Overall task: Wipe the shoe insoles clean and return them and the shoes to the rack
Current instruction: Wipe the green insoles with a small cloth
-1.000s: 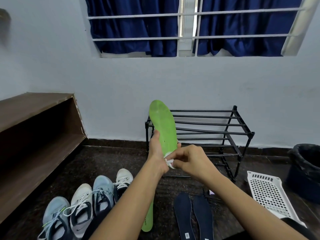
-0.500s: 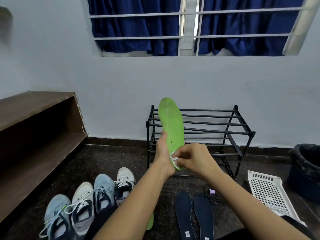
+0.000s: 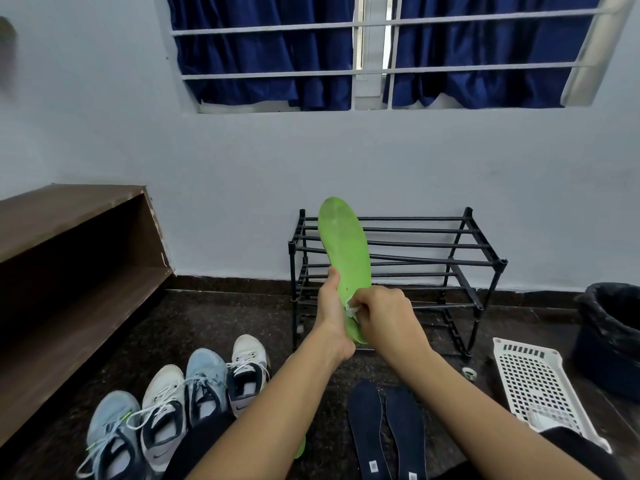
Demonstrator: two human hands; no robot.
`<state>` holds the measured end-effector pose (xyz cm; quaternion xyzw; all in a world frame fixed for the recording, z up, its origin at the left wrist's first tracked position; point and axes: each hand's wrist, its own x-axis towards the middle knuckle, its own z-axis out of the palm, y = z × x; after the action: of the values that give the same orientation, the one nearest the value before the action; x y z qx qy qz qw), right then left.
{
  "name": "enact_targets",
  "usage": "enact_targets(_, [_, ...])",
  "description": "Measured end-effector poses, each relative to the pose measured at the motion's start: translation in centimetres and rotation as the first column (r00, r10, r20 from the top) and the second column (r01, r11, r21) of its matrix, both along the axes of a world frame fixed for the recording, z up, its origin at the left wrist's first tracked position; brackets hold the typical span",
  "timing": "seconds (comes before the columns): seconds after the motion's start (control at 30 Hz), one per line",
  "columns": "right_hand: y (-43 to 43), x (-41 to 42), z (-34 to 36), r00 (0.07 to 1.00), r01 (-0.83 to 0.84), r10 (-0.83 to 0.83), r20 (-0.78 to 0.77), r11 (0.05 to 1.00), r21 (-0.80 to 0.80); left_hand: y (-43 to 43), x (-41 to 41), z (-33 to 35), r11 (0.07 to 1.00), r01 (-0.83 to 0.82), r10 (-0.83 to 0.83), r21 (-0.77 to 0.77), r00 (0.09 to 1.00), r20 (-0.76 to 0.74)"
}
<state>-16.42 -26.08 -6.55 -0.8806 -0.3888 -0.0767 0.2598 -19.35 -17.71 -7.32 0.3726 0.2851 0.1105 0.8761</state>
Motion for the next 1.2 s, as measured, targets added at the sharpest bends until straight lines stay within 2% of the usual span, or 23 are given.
enact_targets(0.3, [-0.2,-0.1,0.3,0.966,-0.172,0.182,-0.183,0.983,0.070,2.1,0.5,0.0,0.992,-0.101,0.106,-0.074,0.992,0.073])
enact_targets(0.4, [-0.4,0.0,0.3,0.948,-0.178,0.205,-0.242,0.976,0.128,1.8,0.3,-0.3,0.993,-0.106,0.108,-0.056,0.993,0.048])
enact_targets(0.57, [-0.5,-0.5,0.1,0.924,-0.108,0.213,-0.319,0.943,0.315,1.0,-0.1,-0.8,0.997,-0.076,0.076,0.012,0.997,0.007])
enact_targets(0.67, [-0.6,-0.5,0.0,0.931,-0.084,0.197,-0.308,0.935,0.344,0.5,-0.2,-0.9,1.000,-0.013,0.013,0.007,1.000,-0.025])
enact_targets(0.83, [-1.0,-0.8,0.3,0.919,-0.120,0.219,-0.328,0.948,0.296,1.4,-0.3,-0.2,0.996,0.085,-0.085,-0.013,0.996,-0.014])
enact_targets(1.0, [-1.1,-1.1,0.7,0.910,-0.218,0.272,-0.312,0.956,0.197,2.4,-0.4,0.4,0.999,0.029,-0.029,0.019,0.999,0.018])
enact_targets(1.2, [-0.7,-1.1,-0.1,0.920,-0.142,0.249,-0.302,0.931,0.337,1.9,-0.3,0.1,0.999,-0.045,0.045,-0.009,0.998,0.032])
